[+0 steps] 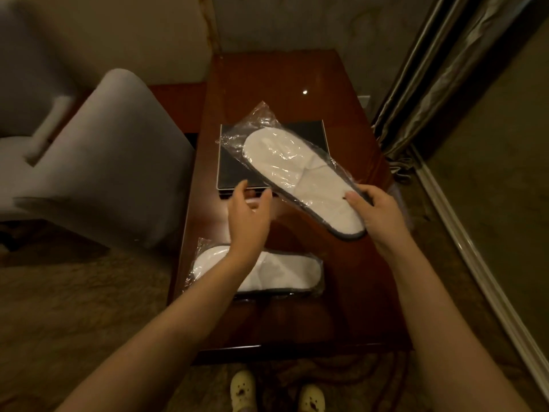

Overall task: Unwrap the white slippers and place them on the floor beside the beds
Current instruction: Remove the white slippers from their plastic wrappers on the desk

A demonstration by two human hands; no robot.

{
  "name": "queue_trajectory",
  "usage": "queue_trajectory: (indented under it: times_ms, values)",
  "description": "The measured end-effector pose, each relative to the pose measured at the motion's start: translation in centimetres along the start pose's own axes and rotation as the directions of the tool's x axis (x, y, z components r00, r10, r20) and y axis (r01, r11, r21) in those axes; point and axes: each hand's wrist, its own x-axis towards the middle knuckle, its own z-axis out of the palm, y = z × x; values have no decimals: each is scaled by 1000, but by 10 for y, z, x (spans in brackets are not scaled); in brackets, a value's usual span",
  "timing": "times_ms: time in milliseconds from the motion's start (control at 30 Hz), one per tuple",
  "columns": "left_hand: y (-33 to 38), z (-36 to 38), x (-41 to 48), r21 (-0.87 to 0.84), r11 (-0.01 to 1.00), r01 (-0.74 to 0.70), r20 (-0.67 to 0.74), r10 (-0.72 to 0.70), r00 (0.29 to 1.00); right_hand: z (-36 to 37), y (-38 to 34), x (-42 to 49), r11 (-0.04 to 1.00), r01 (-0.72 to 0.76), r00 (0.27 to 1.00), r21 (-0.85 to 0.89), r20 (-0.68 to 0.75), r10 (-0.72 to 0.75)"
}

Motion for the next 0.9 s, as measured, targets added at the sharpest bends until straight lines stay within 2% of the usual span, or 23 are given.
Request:
queue_trajectory:
  times_ms: [33,67,200,333,467,567,767,900]
  values:
    - [4,7,4,-197,955,221,58,-213,975,5,3,-4,1000,-1,1000,13,-7,1]
    - [8,12,9,-317,884,343,119,-321,939,11,6,-8,1000,0,1000,15,-11,0]
    - [17,19,30,-444,805,394,83,-401,912,26,7,-22,1000,5,1000,23,-18,-5]
    - [13,15,44,-551,685,477,69,-532,844,27,0,-30,999,19,1000,-27,-14,-19]
    - [11,19,54,-536,684,495,53,-558,828,26,-2,-43,997,25,999,-78,46,-21]
    - [14,22,58,-517,688,510,75,-556,827,24,-2,-51,1000,-4,999,-23,38,5]
    - [22,17,60,-483,671,563,242,-515,822,16,-2,-59,998,-56,989,-26,137,59]
    - [25,15,80,-502,679,536,169,-531,830,11,-1,-59,997,-65,986,-52,150,72]
